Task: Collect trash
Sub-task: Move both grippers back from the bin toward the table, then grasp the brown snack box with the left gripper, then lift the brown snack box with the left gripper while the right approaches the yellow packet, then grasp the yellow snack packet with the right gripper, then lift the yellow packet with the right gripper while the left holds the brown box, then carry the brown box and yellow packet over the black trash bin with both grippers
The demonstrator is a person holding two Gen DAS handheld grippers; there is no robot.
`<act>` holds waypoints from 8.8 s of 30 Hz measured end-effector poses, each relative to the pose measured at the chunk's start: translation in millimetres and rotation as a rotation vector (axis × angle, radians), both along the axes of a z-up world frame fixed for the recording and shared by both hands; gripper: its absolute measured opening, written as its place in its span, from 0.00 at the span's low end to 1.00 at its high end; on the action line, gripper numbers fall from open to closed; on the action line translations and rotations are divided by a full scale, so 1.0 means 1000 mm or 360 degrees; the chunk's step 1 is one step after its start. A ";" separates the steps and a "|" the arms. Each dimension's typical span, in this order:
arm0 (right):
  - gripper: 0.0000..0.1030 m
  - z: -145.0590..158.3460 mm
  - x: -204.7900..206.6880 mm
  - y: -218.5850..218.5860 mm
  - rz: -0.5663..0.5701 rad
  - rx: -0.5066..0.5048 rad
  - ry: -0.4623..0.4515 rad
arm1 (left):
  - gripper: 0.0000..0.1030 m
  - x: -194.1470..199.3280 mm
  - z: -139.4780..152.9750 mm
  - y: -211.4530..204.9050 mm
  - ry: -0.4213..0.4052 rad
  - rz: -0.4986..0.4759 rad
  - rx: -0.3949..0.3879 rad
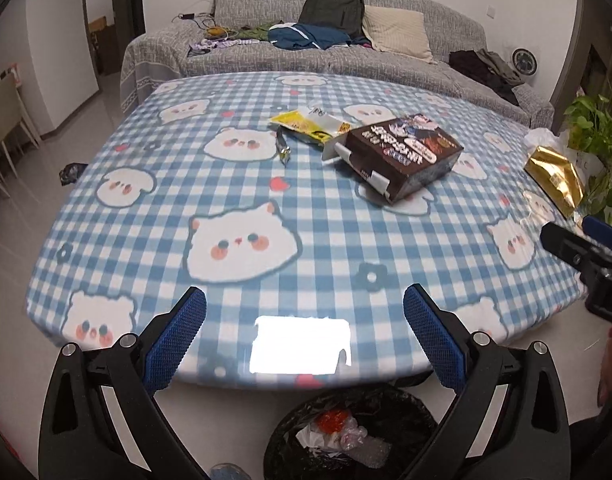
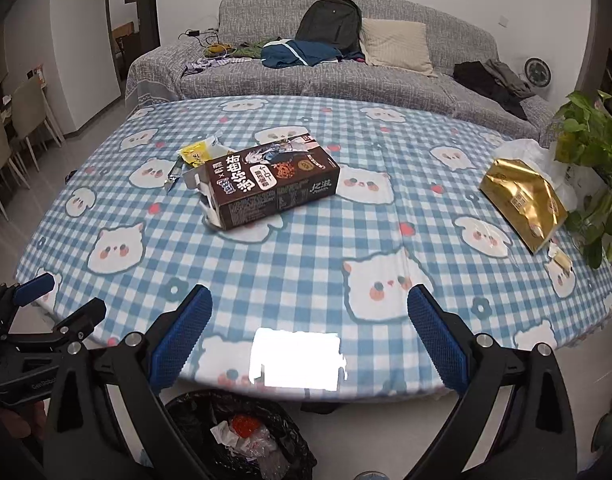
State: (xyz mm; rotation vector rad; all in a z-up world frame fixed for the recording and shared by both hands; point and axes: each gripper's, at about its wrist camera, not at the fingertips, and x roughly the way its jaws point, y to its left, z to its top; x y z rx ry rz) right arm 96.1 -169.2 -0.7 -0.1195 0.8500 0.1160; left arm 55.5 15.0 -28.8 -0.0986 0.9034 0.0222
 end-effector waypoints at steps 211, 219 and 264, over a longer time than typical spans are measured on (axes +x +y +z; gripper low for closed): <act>0.17 -0.024 -0.003 0.026 0.0177 0.0137 0.0267 | 0.93 -0.022 0.019 -0.024 0.0172 0.0165 0.0020; 0.17 -0.018 -0.033 0.014 0.0168 0.0157 0.0250 | 0.93 -0.057 0.017 -0.034 0.0154 0.0148 0.0016; 0.18 -0.104 -0.156 0.025 0.0133 0.0165 0.0377 | 0.93 -0.162 -0.063 -0.048 0.0185 0.0138 -0.0057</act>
